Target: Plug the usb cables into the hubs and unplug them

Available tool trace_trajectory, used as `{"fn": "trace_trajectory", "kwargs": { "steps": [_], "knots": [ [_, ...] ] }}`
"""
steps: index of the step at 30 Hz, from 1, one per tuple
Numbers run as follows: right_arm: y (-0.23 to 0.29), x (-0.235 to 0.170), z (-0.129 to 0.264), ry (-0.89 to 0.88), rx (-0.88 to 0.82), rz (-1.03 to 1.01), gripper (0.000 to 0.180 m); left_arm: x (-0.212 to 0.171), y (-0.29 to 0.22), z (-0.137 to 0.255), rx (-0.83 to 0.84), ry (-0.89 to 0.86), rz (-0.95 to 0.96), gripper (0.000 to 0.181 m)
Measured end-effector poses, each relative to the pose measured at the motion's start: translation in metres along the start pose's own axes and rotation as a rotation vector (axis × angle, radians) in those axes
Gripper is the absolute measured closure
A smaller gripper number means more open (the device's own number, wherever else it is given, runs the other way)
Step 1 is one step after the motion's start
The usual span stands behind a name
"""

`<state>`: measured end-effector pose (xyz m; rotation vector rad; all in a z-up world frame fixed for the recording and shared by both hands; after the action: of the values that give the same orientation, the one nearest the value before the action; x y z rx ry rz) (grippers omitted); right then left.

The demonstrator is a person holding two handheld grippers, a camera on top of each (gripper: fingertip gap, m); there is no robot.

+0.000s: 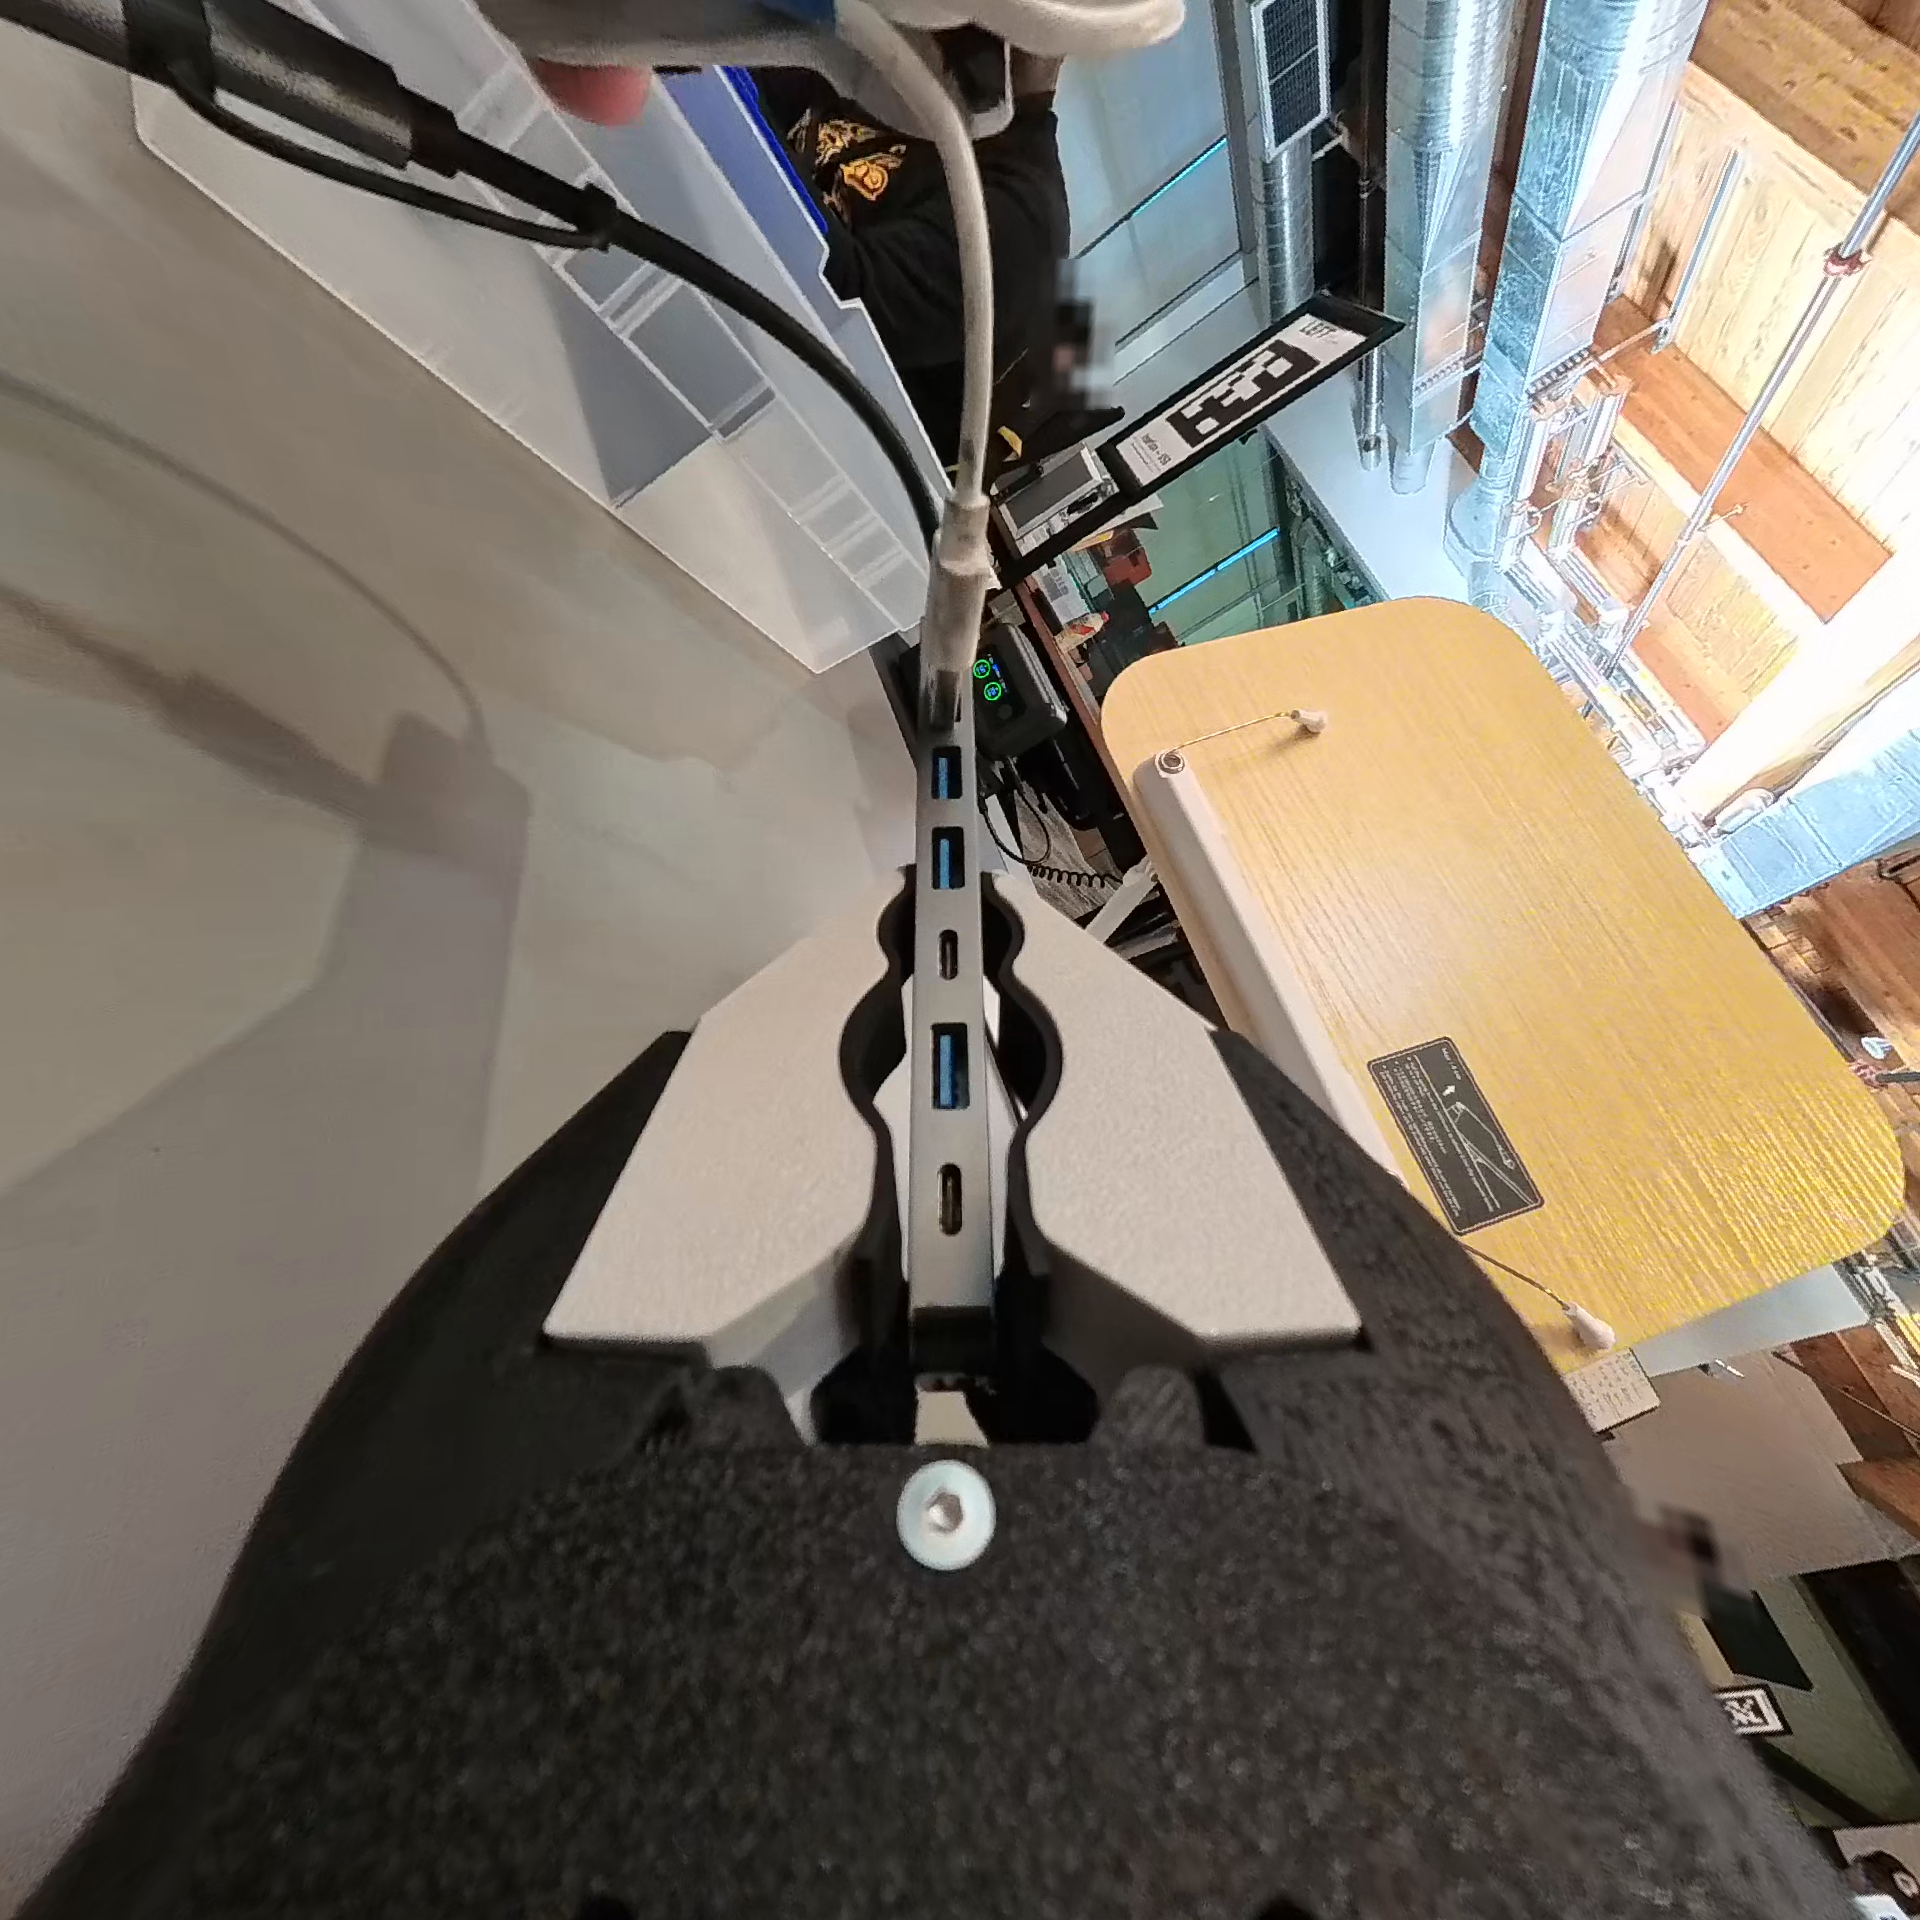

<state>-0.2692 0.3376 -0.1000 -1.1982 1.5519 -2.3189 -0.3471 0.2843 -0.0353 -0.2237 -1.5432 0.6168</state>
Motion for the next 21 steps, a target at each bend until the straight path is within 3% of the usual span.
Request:
{"fn": "trace_trajectory", "kwargs": {
  "steps": [21],
  "knots": [
    [0.002, -0.001, -0.001, 0.007, 0.007, 0.006, 0.17, -0.005, -0.004, -0.005, -0.011, 0.017, -0.027, 0.165]
  ]
}}
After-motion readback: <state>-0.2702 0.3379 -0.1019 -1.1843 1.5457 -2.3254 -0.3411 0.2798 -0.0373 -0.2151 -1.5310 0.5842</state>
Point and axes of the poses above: each gripper's, where its closed fingertips meet, z back along the fingers, x out of its top, y = z × x across the jaws, the point moved 1 cm from there along z, back along the fingers, and after that the axes turned 10 degrees about x, right-handed, at the moved point
